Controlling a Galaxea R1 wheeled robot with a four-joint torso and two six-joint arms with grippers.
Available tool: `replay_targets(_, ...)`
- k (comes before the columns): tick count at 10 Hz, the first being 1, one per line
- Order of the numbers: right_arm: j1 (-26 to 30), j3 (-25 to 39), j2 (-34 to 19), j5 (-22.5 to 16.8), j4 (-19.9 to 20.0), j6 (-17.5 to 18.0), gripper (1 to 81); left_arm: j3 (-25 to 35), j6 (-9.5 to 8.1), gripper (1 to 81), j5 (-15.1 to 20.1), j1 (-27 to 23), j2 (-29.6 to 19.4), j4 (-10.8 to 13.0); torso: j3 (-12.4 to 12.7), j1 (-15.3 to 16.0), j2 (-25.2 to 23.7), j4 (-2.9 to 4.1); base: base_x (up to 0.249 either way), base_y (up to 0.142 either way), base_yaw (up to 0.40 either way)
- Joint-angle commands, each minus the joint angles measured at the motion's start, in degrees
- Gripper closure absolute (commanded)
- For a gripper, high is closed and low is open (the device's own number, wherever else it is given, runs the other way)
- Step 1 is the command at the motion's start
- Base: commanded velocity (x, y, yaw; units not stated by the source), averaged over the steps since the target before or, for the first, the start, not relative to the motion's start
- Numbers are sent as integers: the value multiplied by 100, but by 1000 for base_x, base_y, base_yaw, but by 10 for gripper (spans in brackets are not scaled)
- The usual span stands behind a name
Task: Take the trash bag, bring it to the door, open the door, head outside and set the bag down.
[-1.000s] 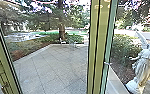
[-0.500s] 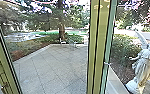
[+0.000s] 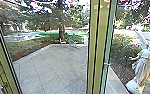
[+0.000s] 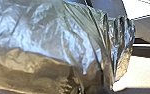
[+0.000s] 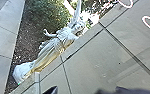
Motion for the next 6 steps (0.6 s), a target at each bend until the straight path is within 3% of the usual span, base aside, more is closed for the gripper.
replay_targets(1, 900, -46, -21, -126, -337, -5, 10, 50, 20, 811, 355, -190, 5, -41, 0, 0, 0, 0, 0, 0, 0)
replay_targets(4, 830, -81, -29, -126, -215, 109, 10, 50, 20, 811, 355, -190, -4, -41, 0, 2, 0, 0, 0, 0, 0)
replay_targets(6, 743, -19, -74, -152, 445, 57, 10, 50, 20, 811, 355, -190, 5, -41, 0, 0, 0, 0, 0, 0, 0)
